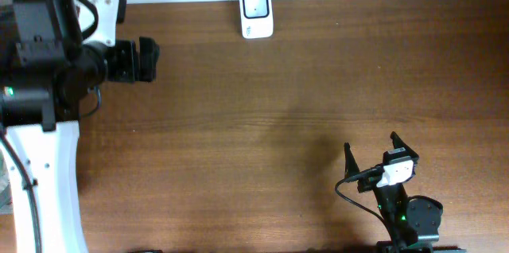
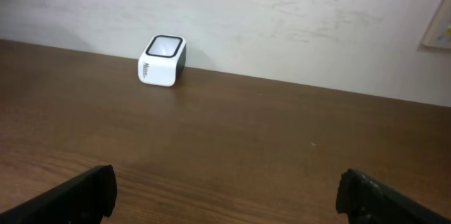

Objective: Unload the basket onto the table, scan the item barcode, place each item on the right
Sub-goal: 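Reach the left gripper into the basket and grasp the green-lidded jar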

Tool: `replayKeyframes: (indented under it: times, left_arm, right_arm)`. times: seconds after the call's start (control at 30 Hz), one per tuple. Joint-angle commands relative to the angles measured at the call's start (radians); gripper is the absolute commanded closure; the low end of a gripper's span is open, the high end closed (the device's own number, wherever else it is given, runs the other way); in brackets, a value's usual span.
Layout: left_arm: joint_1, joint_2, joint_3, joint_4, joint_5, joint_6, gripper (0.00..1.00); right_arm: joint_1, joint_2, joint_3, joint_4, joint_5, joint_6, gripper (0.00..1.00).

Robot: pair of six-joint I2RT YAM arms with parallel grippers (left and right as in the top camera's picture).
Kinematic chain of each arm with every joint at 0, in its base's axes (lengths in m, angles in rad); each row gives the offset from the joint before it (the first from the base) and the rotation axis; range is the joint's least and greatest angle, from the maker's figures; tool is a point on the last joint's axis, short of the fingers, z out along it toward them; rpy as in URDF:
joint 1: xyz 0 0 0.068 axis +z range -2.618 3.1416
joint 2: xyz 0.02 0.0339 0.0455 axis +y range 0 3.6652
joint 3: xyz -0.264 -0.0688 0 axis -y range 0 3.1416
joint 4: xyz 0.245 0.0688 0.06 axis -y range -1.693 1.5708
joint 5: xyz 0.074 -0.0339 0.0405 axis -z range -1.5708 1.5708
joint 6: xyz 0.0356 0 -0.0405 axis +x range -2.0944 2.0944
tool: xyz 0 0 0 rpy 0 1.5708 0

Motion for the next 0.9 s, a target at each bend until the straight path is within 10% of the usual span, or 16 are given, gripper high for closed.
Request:
replayKeyframes:
  times: [0.0, 0.3, 0.53, 0.87]
  left_arm:
    - [0.006, 0.049, 0.064, 0.023, -0.086, 0.02, 0.01]
    - [0.316, 0.08, 0.104, 0.332, -0.142, -0.281, 0.01]
    - [0.622, 0.098, 0.107, 0.256, -0.188, -0.46, 0.01]
    - [0.682, 0.3, 0.107, 0.075, -0.237, -0.459, 0.01]
  right_arm:
    - [0.002, -0.008, -0.008, -0.003, 0.002, 0.007, 0.02]
    - [0.002, -0.008, -0.008, -0.003, 0.002, 0.007, 0.02]
    - [0.002, -0.008, -0.008, -0.003, 0.002, 0.007, 0.02]
    - [0.002, -0.008, -0.008, -0.003, 0.002, 0.007, 0.02]
